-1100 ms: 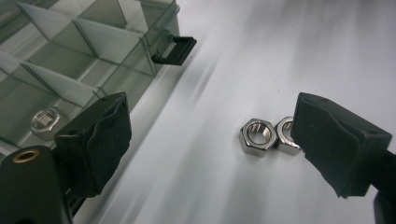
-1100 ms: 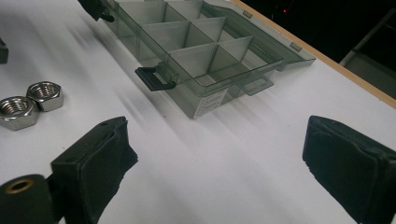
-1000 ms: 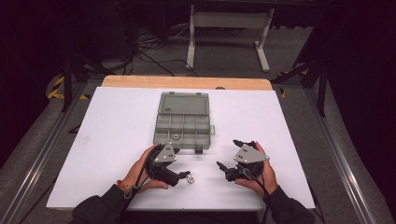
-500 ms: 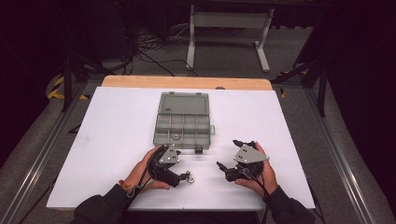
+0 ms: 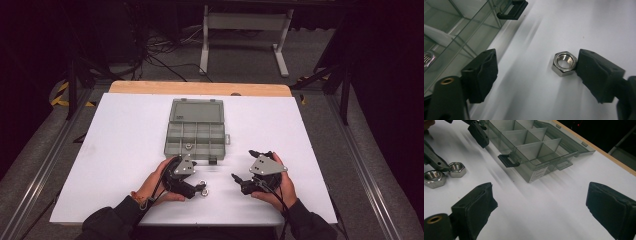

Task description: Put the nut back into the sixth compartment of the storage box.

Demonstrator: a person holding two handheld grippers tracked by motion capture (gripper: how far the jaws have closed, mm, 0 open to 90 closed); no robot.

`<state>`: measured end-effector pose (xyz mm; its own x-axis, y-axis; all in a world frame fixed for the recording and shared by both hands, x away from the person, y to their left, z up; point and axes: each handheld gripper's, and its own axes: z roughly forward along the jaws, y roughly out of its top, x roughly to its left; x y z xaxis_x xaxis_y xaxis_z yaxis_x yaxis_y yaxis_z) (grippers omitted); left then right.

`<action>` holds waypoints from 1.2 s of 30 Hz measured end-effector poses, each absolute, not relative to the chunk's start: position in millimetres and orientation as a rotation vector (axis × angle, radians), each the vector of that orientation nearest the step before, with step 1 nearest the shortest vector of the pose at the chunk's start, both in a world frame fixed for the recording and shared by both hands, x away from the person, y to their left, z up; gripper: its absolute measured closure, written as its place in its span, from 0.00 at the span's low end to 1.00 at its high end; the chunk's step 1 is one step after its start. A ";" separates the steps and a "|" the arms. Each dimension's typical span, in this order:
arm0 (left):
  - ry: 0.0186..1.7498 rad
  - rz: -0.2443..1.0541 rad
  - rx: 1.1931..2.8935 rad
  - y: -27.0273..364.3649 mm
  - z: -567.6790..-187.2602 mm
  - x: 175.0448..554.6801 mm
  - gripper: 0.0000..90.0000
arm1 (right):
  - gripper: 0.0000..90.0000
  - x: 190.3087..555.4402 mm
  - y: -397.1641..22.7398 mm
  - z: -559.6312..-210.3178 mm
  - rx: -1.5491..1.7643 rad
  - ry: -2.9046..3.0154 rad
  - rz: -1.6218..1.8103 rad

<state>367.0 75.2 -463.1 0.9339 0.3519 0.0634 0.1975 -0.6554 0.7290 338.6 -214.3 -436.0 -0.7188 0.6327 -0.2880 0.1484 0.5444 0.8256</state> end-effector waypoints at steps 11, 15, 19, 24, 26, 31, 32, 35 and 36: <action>0.312 0.154 2.304 69.6 -465.2 370.4 0.65 | 0.09 338.4 -213.6 -436.6 0.624 2.218 1.101; 0.292 0.152 2.310 70.0 -464.5 369.9 0.77 | 0.09 338.5 -213.8 -436.5 0.623 2.218 1.102; 0.301 0.169 2.318 71.4 -463.6 369.5 0.77 | 0.09 338.4 -213.5 -436.6 0.621 2.220 1.099; 0.292 0.196 2.312 74.4 -459.9 370.0 0.78 | 0.09 338.4 -213.5 -436.4 0.622 2.218 1.102; 0.298 0.215 2.298 77.8 -455.8 370.4 0.78 | 0.09 338.4 -213.6 -436.4 0.623 2.219 1.102; 0.305 0.248 2.283 84.0 -449.5 371.8 0.78 | 0.09 338.1 -213.7 -436.1 0.621 2.217 1.103; 0.300 0.249 2.277 85.2 -448.2 372.4 0.78 | 0.09 338.0 -213.7 -436.0 0.620 2.216 1.102; 0.316 0.270 2.265 89.6 -444.6 373.5 0.78 | 0.09 338.1 -213.9 -435.8 0.620 2.214 1.101; 0.316 0.277 2.263 90.5 -443.8 374.0 0.78 | 0.09 338.2 -214.0 -435.9 0.620 2.214 1.101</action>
